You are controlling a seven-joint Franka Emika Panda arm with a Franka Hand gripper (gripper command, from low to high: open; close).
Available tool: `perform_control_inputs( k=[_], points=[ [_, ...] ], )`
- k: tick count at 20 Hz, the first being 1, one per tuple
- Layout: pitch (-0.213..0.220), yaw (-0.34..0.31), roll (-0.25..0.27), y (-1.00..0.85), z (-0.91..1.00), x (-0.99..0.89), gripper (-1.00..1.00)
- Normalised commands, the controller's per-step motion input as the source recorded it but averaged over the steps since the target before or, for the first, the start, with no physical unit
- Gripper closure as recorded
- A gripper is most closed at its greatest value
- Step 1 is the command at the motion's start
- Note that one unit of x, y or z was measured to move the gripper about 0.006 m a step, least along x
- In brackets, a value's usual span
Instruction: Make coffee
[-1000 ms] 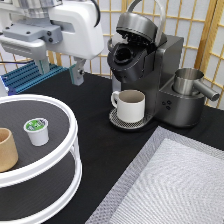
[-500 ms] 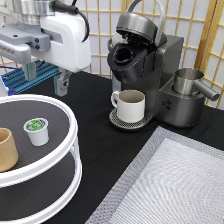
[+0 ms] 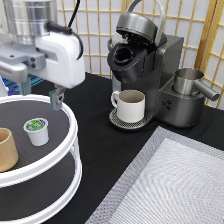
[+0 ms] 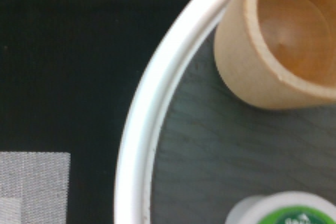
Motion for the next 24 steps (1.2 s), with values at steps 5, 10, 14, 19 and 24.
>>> perform_control_inputs(
  k=[5, 10, 14, 19, 24],
  points=[
    [-0.217, 0.053, 0.001, -0.10, -0.38, -0.53, -1.00],
    [-0.131, 0.050, 0.000, 0.00, -0.32, -0.15, -1.00],
    [-0.062, 0.040, 0.017, 0.00, -0.18, -0.08, -1.00],
    [-0.012, 0.035, 0.060, -0.08, -0.16, -0.01, -1.00],
    [-0.009, 0.030, 0.077, -0.15, -0.32, -0.18, -1.00]
  ],
)
